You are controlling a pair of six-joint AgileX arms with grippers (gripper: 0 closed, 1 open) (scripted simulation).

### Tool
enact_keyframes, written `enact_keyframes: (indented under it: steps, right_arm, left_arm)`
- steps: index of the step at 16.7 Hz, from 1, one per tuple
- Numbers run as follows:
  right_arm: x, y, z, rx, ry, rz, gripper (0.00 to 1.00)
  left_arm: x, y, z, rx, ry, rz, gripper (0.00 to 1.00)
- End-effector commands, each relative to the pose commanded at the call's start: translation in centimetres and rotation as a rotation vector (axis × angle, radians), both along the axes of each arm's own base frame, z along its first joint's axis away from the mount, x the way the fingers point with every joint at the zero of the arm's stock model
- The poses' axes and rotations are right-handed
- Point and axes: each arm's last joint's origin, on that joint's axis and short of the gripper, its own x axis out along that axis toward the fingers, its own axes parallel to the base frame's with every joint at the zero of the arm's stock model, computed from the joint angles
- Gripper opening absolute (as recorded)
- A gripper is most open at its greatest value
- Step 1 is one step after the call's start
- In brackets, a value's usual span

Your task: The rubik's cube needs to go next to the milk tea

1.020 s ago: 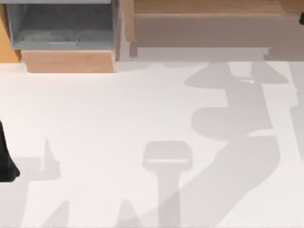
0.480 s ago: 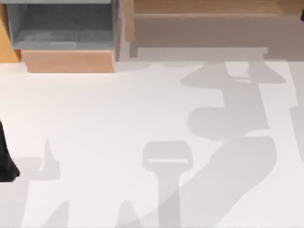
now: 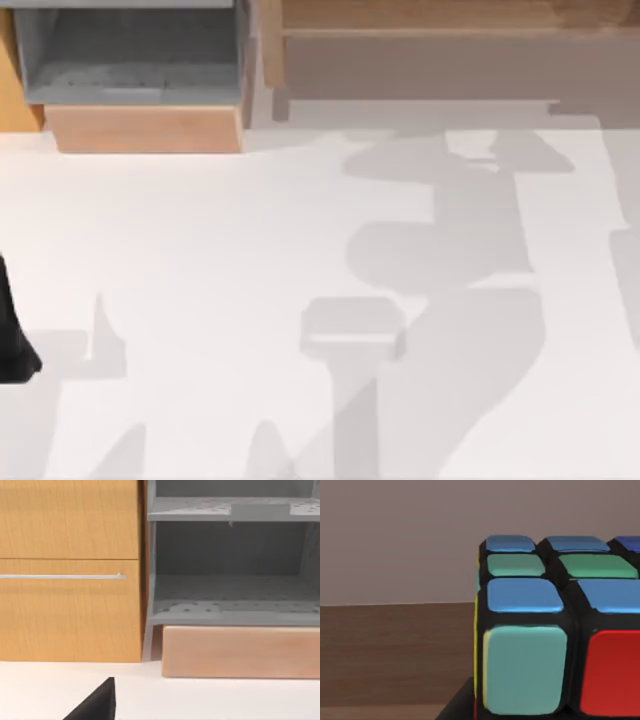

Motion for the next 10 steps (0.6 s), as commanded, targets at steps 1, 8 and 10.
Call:
enact_keyframes:
  steps: [1, 8, 10]
  right_arm:
    - [-0.1, 0.3, 1.1, 0.008, 0.017, 0.002, 0.0]
    - [-5.0, 3.4, 6.0, 0.069, 0.403, 0.021, 0.0]
    - [-7.6, 4.2, 5.7, 0.075, 0.598, 0.025, 0.0]
  left_arm:
    - [0.0, 0.0, 0.0, 0.0, 0.0, 0.0, 1.0]
    - [0.0, 0.0, 0.0, 0.0, 0.0, 0.0, 1.0]
    - [0.0, 0.0, 0.0, 0.0, 0.0, 0.0, 1.0]
